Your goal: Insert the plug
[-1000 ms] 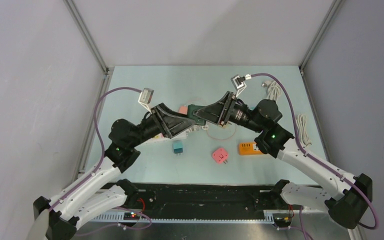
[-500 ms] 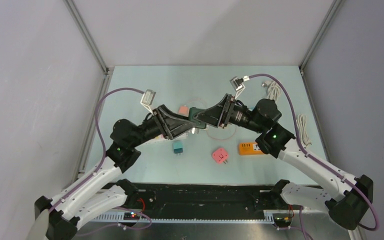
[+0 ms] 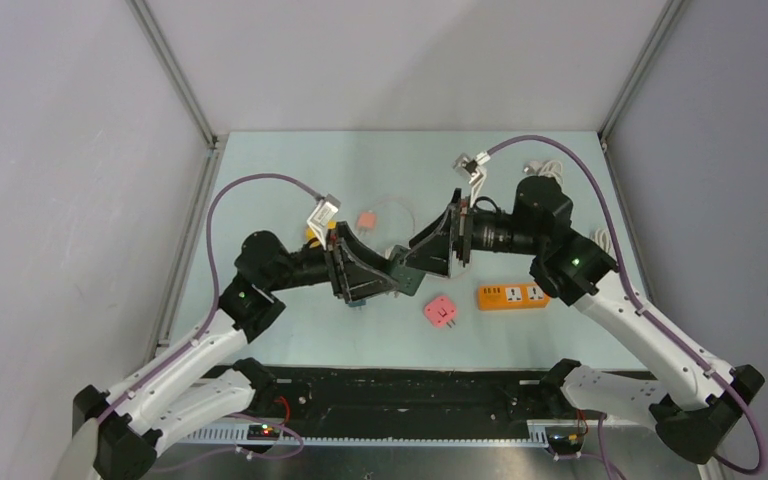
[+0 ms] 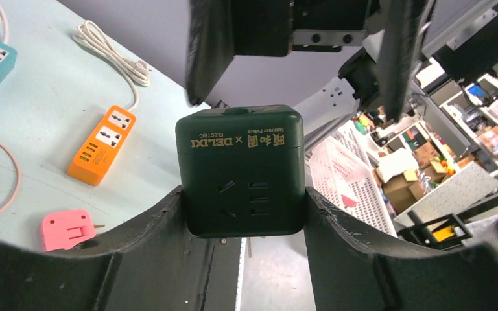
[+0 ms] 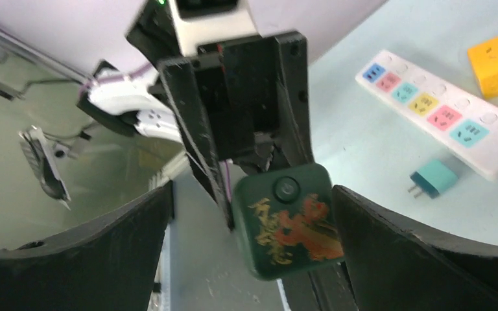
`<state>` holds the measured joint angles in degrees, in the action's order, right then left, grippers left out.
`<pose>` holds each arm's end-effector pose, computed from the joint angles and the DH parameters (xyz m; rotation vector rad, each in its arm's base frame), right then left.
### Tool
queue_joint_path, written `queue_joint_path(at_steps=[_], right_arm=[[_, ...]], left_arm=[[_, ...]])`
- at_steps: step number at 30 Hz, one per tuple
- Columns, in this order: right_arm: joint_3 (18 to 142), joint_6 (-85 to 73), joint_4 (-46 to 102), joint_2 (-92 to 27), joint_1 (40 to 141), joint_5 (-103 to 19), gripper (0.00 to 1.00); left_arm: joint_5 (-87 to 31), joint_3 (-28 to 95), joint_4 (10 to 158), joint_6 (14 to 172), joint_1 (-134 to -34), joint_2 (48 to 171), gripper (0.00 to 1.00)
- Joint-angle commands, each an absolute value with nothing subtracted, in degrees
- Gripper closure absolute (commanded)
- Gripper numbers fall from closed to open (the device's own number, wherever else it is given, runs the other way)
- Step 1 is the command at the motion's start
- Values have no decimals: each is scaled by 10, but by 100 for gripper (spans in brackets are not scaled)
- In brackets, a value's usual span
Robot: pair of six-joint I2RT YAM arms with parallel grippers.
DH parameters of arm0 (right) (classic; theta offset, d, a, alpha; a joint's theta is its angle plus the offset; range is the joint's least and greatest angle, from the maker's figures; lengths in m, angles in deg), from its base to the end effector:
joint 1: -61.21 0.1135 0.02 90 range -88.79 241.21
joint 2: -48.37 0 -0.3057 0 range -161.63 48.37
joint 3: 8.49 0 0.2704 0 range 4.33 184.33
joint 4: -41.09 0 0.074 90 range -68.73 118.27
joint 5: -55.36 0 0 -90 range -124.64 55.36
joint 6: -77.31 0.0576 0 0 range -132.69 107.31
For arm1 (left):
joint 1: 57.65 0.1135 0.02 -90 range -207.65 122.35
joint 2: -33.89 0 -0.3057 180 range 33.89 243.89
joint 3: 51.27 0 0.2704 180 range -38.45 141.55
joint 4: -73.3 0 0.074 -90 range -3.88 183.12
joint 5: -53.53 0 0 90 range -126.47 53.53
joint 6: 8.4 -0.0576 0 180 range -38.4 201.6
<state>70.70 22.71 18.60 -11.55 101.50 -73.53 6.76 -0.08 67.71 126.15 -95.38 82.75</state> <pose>0.1602 0.1832 0.4606 -0.6634 1.7372 1.5148 0.1371 -0.1560 0.3707 0.6187 1.6065 -1.6518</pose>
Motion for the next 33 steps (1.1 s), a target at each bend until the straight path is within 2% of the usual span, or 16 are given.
queue_joint_path(at_steps=[1,8,14,19,21,22,23,24,25,26,28,29,30,31,32,33], right_arm=[[728,117,90,-116,1027,-774,1],[727,78,60,-124,1052,-717,2],[727,86,69,-137,1053,-724,14],[727,85,76,-144,1055,-750,15],[727,90,82,-150,1055,-765,24],[727,92,83,-152,1055,-769,35],[727,94,84,-155,1055,-774,41],[727,95,85,-156,1055,-778,55],[727,98,84,-157,1055,-782,62],[727,98,83,-157,1054,-783,73],[728,99,79,-155,1051,-787,87],[727,99,76,-152,1047,-788,92],[727,99,75,-150,1045,-788,99],[727,100,74,-145,1043,-785,100],[727,101,73,-141,1041,-783,100],[727,103,71,-139,1037,-777,100]], left_arm=[[110,20,657,1223,-952,804,100],[137,15,658,1207,-957,784,100],[152,17,659,1202,-960,778,100],[157,17,659,1197,-965,780,100],[156,17,659,1197,-966,783,100],[155,17,658,1197,-966,784,100],[154,18,658,1197,-965,785,100],[153,18,658,1197,-965,785,100],[147,19,659,1197,-965,785,99],[142,20,660,1198,-966,785,95],[132,24,661,1202,-966,785,88],[126,27,661,1204,-966,785,79],[121,28,663,1205,-966,785,63],[118,31,664,1206,-965,785,52],[114,33,668,1207,-965,785,31],[111,36,669,1207,-966,785,22]])
